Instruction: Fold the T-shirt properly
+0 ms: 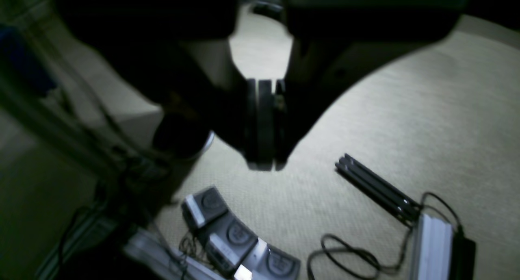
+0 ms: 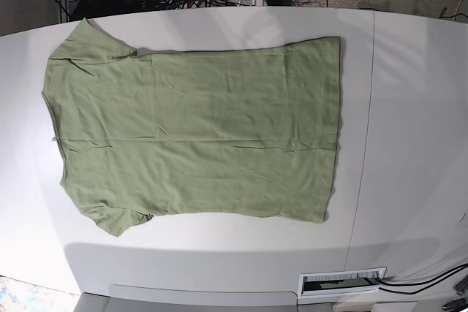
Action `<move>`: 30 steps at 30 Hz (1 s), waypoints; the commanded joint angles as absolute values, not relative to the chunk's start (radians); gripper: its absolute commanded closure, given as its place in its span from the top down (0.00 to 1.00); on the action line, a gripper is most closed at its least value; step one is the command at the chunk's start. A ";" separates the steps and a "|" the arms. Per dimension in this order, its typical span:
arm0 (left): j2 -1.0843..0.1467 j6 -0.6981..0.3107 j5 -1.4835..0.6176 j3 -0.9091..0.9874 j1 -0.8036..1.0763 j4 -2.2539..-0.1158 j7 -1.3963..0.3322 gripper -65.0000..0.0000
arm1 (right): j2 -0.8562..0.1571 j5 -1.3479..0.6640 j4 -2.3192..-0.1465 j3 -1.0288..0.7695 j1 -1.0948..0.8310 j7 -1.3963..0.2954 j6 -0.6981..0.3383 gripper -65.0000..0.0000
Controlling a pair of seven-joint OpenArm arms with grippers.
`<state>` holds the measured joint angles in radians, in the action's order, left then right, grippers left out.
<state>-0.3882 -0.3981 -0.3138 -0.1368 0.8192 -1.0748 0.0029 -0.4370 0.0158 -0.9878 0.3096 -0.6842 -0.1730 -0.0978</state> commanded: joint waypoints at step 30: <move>-0.455 -0.338 -0.211 0.134 0.963 -1.363 0.035 0.09 | -0.594 0.076 -1.321 0.054 -0.823 -0.255 -0.098 0.00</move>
